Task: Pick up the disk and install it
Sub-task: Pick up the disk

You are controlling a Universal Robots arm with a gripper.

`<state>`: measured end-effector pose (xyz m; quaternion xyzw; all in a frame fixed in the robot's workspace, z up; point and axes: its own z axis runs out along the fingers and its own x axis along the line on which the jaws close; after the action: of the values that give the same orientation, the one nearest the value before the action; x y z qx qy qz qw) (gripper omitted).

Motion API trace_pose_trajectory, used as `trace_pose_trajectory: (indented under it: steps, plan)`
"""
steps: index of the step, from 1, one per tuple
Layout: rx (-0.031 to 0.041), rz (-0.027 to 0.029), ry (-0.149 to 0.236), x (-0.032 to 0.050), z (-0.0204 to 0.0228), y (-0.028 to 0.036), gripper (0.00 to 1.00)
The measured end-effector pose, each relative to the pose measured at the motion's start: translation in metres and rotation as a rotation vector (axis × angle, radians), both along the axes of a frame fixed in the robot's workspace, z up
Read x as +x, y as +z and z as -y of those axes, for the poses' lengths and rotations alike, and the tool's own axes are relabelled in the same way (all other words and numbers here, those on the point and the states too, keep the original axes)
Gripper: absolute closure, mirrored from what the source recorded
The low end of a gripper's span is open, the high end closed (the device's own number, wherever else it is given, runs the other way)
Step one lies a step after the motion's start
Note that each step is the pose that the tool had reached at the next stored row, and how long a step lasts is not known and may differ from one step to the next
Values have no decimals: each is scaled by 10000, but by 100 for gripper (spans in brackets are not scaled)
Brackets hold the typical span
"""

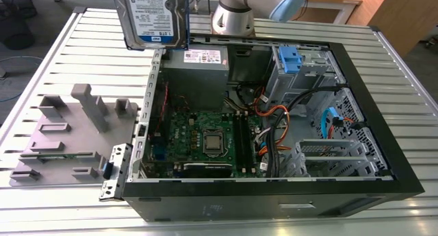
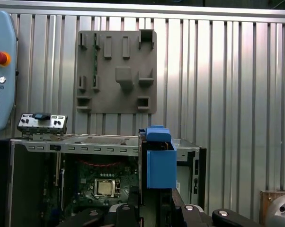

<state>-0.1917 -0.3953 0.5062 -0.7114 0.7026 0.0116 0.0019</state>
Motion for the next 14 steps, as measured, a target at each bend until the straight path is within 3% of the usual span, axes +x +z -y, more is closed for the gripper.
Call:
trace_pose_trajectory:
  steps: [7,14]
  plan:
    - [0,0,0,158,0,-2,65]
    - [0,0,0,187,0,-2,65]
